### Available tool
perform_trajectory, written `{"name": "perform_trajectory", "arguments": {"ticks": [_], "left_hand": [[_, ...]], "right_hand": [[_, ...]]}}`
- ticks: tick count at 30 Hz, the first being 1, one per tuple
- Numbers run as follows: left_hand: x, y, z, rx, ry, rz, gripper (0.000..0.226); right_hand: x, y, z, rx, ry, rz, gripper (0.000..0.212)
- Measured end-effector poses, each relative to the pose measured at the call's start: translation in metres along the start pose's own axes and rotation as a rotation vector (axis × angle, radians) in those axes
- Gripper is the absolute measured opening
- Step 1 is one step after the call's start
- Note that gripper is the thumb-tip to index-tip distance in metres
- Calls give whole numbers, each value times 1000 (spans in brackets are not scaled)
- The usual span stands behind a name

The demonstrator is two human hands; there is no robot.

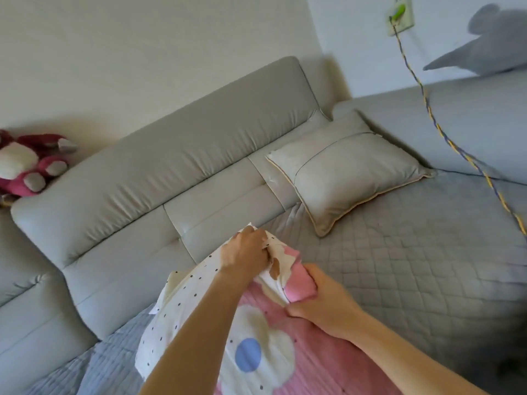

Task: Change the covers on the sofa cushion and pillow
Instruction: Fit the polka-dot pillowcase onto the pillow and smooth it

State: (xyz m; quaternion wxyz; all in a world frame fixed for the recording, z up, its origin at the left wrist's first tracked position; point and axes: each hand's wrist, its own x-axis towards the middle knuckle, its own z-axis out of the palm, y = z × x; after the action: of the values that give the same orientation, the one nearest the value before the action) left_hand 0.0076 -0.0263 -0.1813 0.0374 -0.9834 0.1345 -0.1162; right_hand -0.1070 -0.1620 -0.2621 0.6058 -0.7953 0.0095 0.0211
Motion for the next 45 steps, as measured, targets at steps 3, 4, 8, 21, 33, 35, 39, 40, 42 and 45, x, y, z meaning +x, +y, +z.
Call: {"name": "perform_trajectory", "arguments": {"ticks": [3, 4, 8, 21, 33, 35, 39, 40, 42, 45], "left_hand": [[9, 7, -4, -53, -34, 44, 32], [11, 9, -7, -70, -65, 54, 31], [9, 1, -39, -119, -159, 89, 33], [-37, -36, -165, -217, -13, 128, 29], [-117, -14, -57, -307, 108, 154, 28], [-120, -39, -32, -115, 128, 124, 33], [-136, -76, 22, -143, 216, -67, 37], [-139, -78, 31, -197, 274, -131, 31], [-143, -77, 46, -220, 426, -239, 26], [-156, -78, 52, -280, 513, -421, 34]], "right_hand": [[-3, 0, 3, -52, 48, -82, 48], [-3, 1, 4, -76, 75, -115, 40], [-8, -7, -1, -131, 172, -276, 15], [-46, -91, 31, -656, 389, -738, 60], [28, -58, 60, -601, 69, -361, 28], [30, -45, 50, -701, 96, -327, 28], [19, -16, 12, -401, 111, -209, 31], [16, -9, 3, -337, 114, -154, 31], [13, -2, -8, -321, 102, -72, 37], [16, 1, -8, -454, 121, -37, 41]]}}
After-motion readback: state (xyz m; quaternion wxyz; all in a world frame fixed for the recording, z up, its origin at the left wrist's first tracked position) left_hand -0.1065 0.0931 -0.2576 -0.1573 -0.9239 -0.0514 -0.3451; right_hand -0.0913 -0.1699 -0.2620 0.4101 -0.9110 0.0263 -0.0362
